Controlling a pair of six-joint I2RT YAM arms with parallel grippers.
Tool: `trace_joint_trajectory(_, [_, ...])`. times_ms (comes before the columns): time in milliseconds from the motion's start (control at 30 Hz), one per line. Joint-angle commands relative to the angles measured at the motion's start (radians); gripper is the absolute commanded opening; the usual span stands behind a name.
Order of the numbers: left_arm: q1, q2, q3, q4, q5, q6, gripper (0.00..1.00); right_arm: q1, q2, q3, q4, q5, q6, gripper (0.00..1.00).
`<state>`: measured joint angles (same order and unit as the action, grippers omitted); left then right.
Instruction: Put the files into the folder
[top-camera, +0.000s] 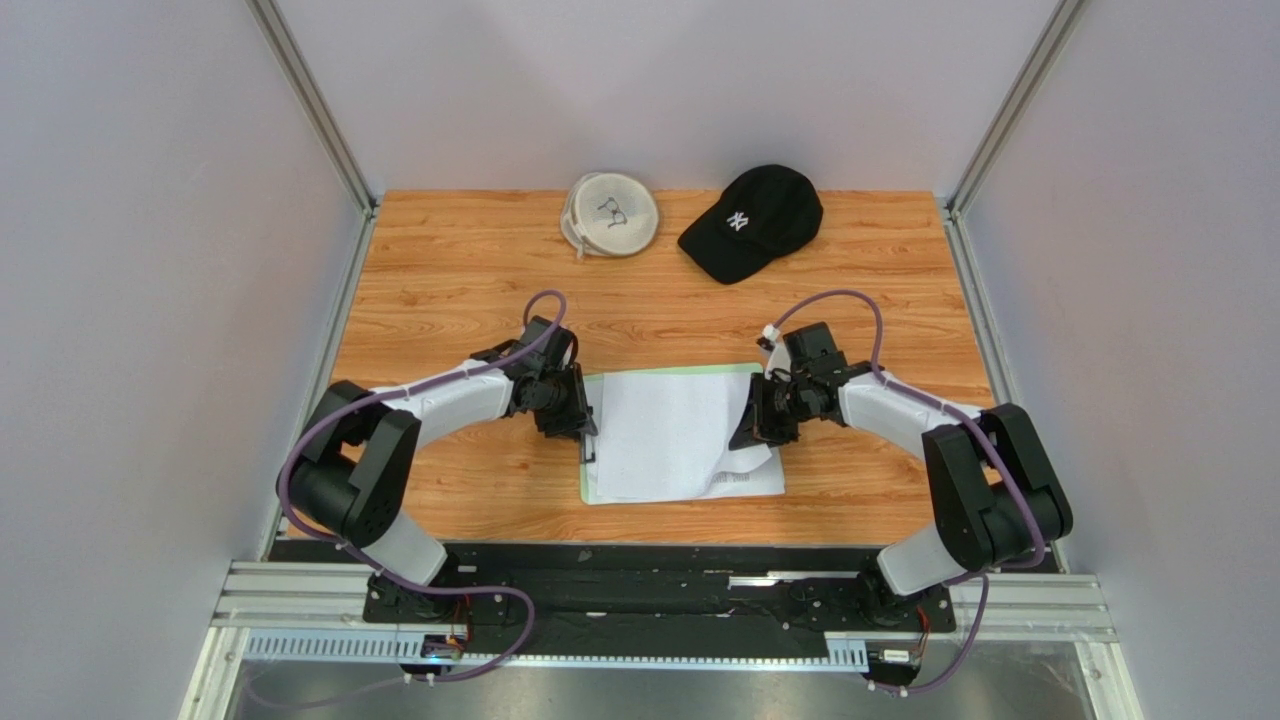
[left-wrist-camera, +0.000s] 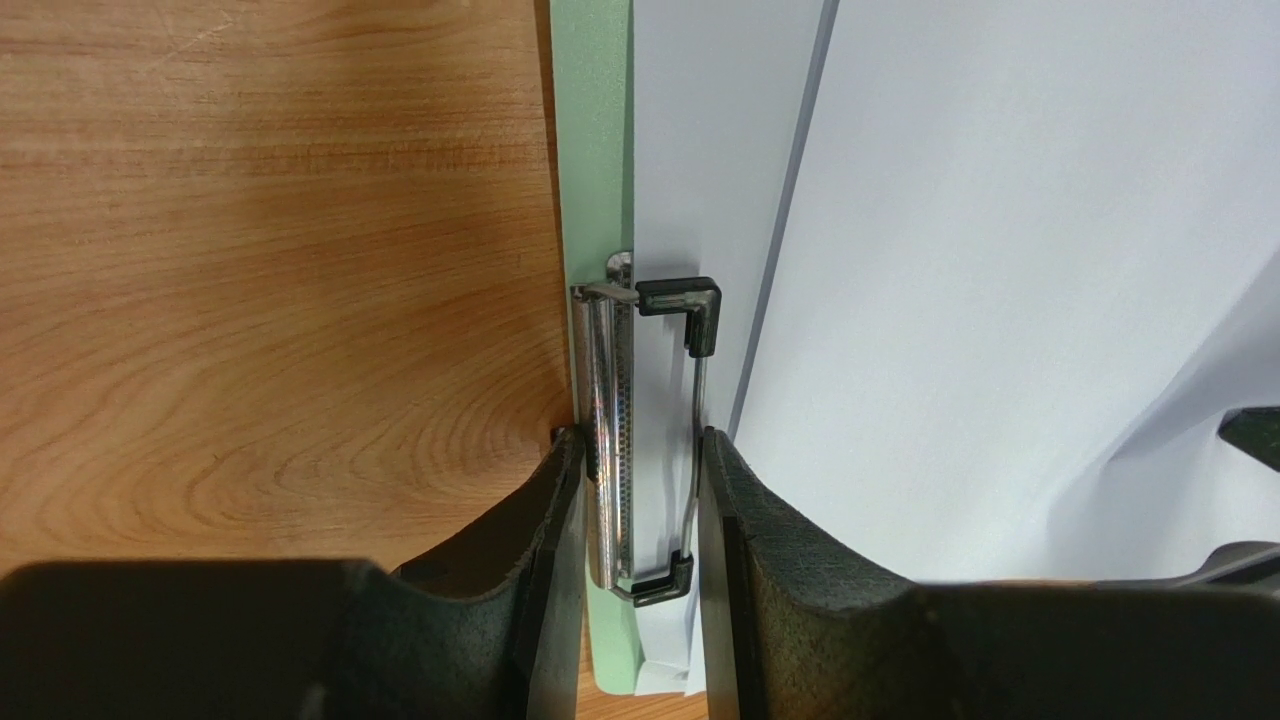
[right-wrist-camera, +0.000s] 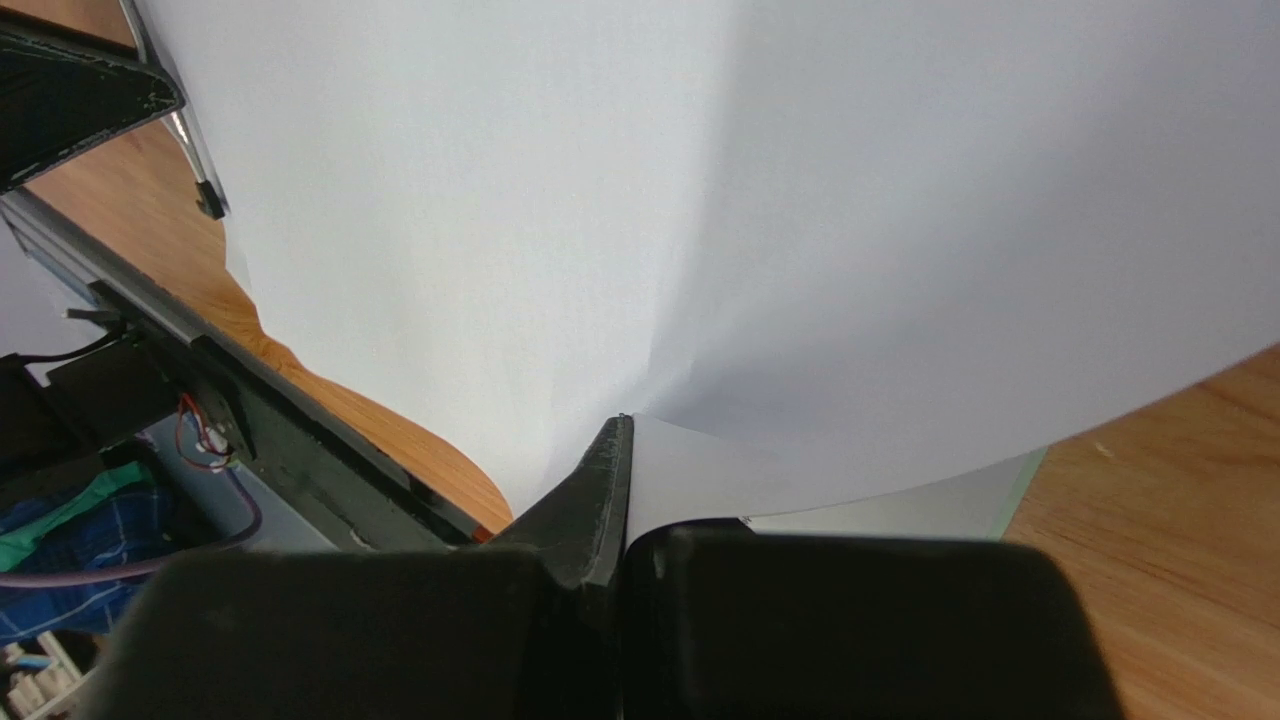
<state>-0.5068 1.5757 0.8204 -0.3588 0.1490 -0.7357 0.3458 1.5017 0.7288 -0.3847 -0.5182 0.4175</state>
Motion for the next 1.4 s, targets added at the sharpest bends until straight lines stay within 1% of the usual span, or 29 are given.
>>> trace_joint_trajectory(0, [-0.012, 0.029, -0.041, -0.011, -0.045, 0.013, 0.00, 0.001, 0.006, 0.050, -0.028, 0.089, -0.069, 0.01])
trace_joint_trajectory(167, [-0.012, 0.010, -0.024, -0.051, -0.083, 0.035, 0.00, 0.019, 0.006, 0.061, 0.015, 0.043, -0.088, 0.01])
trace_joint_trajectory(267, [-0.012, 0.006, -0.023, -0.054, -0.088, 0.036, 0.00, 0.050, -0.006, 0.078, 0.015, 0.052, -0.082, 0.01])
trace_joint_trajectory(433, [-0.013, 0.007, -0.027, -0.037, -0.072, 0.013, 0.00, 0.087, -0.001, 0.083, 0.073, 0.007, 0.013, 0.00])
trace_joint_trajectory(533, [-0.013, 0.003, -0.027, -0.039, -0.074, 0.006, 0.00, 0.104, -0.020, 0.089, 0.072, 0.030, 0.033, 0.00])
trace_joint_trajectory(700, [-0.012, -0.025, -0.044, -0.037, -0.088, -0.001, 0.00, 0.110, -0.049, 0.116, 0.060, 0.047, 0.009, 0.01])
trace_joint_trajectory(800, [-0.013, -0.032, -0.047, -0.037, -0.092, -0.004, 0.00, 0.110, -0.049, 0.136, 0.032, 0.064, 0.009, 0.11])
trace_joint_trajectory(833, [-0.013, -0.033, -0.046, -0.042, -0.094, -0.005, 0.00, 0.110, -0.049, 0.150, 0.002, 0.088, 0.009, 0.22])
trace_joint_trajectory(900, [-0.013, -0.029, -0.046, -0.040, -0.094, -0.002, 0.00, 0.108, -0.051, 0.161, -0.029, 0.109, 0.004, 0.33])
trace_joint_trajectory(933, [-0.013, -0.026, -0.046, -0.040, -0.092, -0.002, 0.00, 0.107, -0.054, 0.170, -0.061, 0.130, 0.003, 0.44])
trace_joint_trajectory(1000, [-0.013, -0.023, -0.047, -0.035, -0.086, -0.002, 0.00, 0.108, -0.060, 0.172, -0.083, 0.145, 0.001, 0.53])
trace_joint_trajectory(1033, [-0.013, -0.020, -0.047, -0.032, -0.085, -0.002, 0.00, 0.107, -0.061, 0.172, -0.092, 0.171, 0.003, 0.62])
trace_joint_trajectory(1100, [-0.013, -0.014, -0.047, -0.029, -0.078, -0.001, 0.00, 0.104, -0.058, 0.170, -0.092, 0.175, 0.001, 0.69])
trace_joint_trajectory(1233, [-0.013, -0.017, -0.049, -0.028, -0.077, -0.001, 0.00, 0.084, -0.034, 0.173, -0.094, 0.179, 0.007, 0.74])
trace_joint_trajectory(1367, [-0.013, -0.025, -0.052, -0.032, -0.091, 0.001, 0.00, 0.059, -0.021, 0.173, -0.108, 0.187, 0.007, 0.74])
